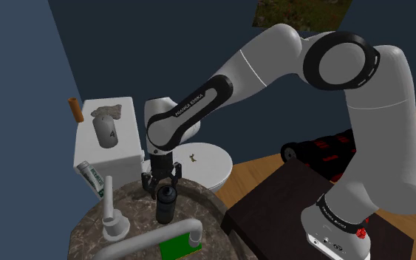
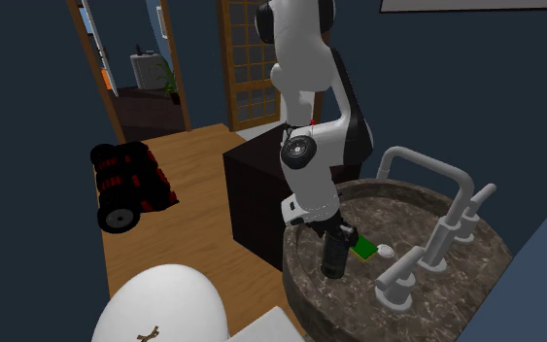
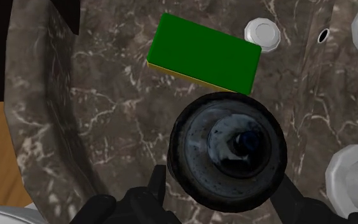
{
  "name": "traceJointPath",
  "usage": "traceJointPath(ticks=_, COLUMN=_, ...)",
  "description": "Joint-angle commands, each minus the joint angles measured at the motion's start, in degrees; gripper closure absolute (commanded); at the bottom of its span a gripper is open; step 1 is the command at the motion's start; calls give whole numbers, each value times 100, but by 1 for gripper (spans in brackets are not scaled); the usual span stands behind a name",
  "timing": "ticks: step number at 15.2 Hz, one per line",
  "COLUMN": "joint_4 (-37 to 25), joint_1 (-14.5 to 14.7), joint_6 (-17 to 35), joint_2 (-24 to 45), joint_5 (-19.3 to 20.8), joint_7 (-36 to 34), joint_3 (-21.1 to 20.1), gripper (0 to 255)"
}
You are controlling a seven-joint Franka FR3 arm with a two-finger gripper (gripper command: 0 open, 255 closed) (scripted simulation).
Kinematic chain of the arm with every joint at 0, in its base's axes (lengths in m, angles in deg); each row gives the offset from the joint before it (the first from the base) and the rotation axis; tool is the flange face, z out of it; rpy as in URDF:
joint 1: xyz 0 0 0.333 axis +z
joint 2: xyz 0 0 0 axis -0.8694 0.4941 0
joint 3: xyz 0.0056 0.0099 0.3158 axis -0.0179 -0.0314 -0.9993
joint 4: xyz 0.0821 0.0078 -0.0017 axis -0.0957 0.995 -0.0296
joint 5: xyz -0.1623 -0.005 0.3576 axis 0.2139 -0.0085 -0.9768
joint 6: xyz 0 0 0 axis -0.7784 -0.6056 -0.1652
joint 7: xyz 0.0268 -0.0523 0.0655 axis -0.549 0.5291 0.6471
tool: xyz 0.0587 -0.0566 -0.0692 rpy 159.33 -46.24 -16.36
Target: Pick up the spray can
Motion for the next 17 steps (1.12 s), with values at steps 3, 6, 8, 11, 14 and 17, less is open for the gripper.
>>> traceJointPath(ticks=3, joint_4=-1, joint_1=3, joint_6=6, joint_2=9, joint_5=0, joint_7=1, joint_3=-1, gripper=255)
traceJointPath(ticks=6, joint_4=-4, joint_1=4, joint_6=7, joint_2=12, joint_5=0, joint_7=0, joint_3=-1, gripper=255)
traceJointPath(ticks=8, joint_4=3, joint_1=2, joint_6=8, joint_2=7, joint_5=-1, joint_7=2, joint_3=-2, gripper=255)
traceJointPath(ticks=11, joint_4=31, joint_1=-23, joint_6=-137, joint_2=-173, joint_5=-22, joint_7=-30, joint_3=-26, gripper=255)
traceJointPath(ticks=14, joint_4=48, joint_1=-47, joint_6=-288, joint_2=-347, joint_5=-43, joint_7=-63, joint_3=-49, gripper=255)
traceJointPath(ticks=17, joint_4=54, joint_1=-71, joint_6=-444, joint_2=-515, joint_5=-65, joint_7=-95, joint_3=-72, gripper=255)
